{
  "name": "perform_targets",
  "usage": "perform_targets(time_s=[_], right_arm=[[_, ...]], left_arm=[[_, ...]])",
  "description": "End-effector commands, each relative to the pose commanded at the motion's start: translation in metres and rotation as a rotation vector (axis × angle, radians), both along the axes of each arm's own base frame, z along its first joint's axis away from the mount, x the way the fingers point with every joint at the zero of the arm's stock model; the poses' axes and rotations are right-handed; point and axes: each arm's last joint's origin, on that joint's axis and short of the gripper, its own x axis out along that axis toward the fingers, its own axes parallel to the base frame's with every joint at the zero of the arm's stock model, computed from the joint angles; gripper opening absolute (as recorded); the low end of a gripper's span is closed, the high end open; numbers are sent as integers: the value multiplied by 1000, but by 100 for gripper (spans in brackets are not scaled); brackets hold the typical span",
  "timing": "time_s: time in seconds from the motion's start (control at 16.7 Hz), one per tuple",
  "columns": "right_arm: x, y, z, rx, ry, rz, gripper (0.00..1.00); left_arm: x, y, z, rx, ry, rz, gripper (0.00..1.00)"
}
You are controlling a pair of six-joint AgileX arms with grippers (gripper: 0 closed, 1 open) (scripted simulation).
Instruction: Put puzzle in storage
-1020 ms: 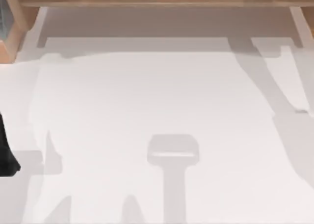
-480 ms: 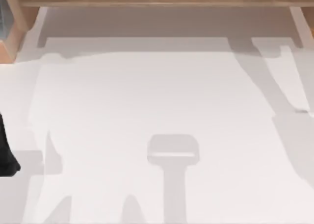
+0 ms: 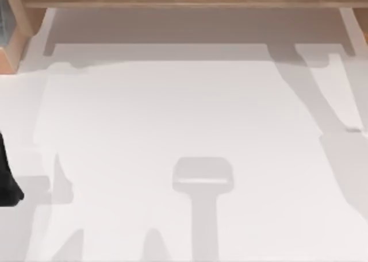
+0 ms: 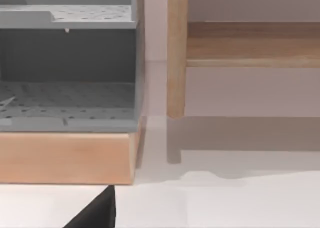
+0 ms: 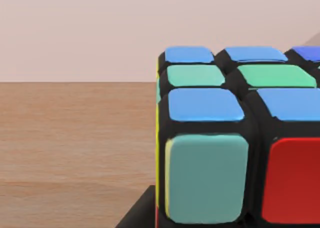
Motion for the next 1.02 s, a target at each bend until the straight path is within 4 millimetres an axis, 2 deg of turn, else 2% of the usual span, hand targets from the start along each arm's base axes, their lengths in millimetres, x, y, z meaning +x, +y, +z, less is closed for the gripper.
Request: perform_targets(time_s=[0.42,0.72,0.84,1.02], right_arm=[[-20,1,20,2,-2,3,0],[-20,-4,24,5,-11,-6,0],[-21,-23,42,4,-47,-32,0],[-25,-76,79,-19,-107,-115,0]], left_arm=[[0,0,0,0,0,0,100],[0,0,0,0,0,0,100],[0,0,0,0,0,0,100],[0,0,0,0,0,0,100]])
